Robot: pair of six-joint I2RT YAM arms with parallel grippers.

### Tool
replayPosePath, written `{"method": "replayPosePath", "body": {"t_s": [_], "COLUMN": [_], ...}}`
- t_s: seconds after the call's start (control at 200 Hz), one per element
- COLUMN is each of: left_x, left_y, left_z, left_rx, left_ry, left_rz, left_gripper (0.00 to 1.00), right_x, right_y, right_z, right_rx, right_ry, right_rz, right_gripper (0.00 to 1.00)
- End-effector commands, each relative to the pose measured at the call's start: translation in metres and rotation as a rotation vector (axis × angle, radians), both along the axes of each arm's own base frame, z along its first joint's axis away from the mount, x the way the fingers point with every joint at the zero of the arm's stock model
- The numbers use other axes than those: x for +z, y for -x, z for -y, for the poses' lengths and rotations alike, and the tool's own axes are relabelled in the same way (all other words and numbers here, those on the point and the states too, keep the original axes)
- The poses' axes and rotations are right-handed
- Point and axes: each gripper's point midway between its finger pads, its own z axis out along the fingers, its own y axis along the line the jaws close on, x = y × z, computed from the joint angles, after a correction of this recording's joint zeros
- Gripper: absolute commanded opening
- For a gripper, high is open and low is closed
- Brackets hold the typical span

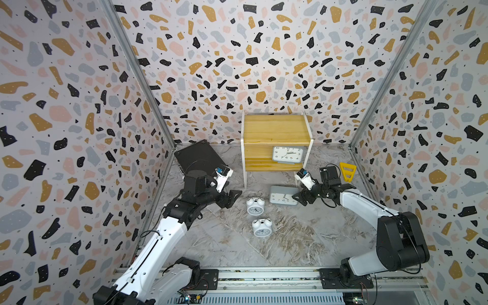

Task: Place the alarm clocks on the shelf by style
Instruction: Pick up the alarm from the center of the board.

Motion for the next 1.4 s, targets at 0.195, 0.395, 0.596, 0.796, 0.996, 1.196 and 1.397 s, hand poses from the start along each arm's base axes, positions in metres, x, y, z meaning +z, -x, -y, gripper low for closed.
{"method": "replayPosePath", "body": {"t_s": [0.195, 0.395, 0.596, 0.796, 0.996, 1.196, 1.397], "left_x": [0.013, 0.011, 0.012, 0.011, 0.02, 0.045, 0.063], "left_y": [-0.003, -0.003, -0.003, -0.001, 0.003, 0.013, 0.037], "left_z": [0.001, 0.001, 0.001, 0.006, 0.02, 0.036, 0.059], "left_rx": [-0.018, -0.018, -0.019, -0.053, -0.145, -0.285, -0.474], "left_ry": [0.01, 0.008, 0.01, 0.023, 0.072, 0.099, 0.104], "left_rz": [0.035, 0.03, 0.028, 0.023, 0.013, 0.037, 0.101], "left_gripper": [0.81, 0.81, 0.81, 0.81, 0.85, 0.88, 0.93], "right_x": [-0.01, -0.011, -0.003, 0.037, 0.1, 0.149, 0.182], "right_y": [0.009, 0.018, 0.024, 0.032, 0.059, 0.091, 0.117], "right_z": [-0.011, -0.009, -0.004, -0.008, -0.018, -0.028, -0.039], "right_rx": [0.084, 0.1, 0.076, 0.057, 0.123, 0.234, 0.373], "right_ry": [0.056, 0.078, 0.076, 0.0, -0.133, -0.233, -0.327], "right_rz": [-0.07, -0.083, -0.033, 0.043, 0.123, 0.151, 0.129], "right_gripper": [0.82, 0.59, 0.32, 0.21, 0.19, 0.19, 0.19]}}
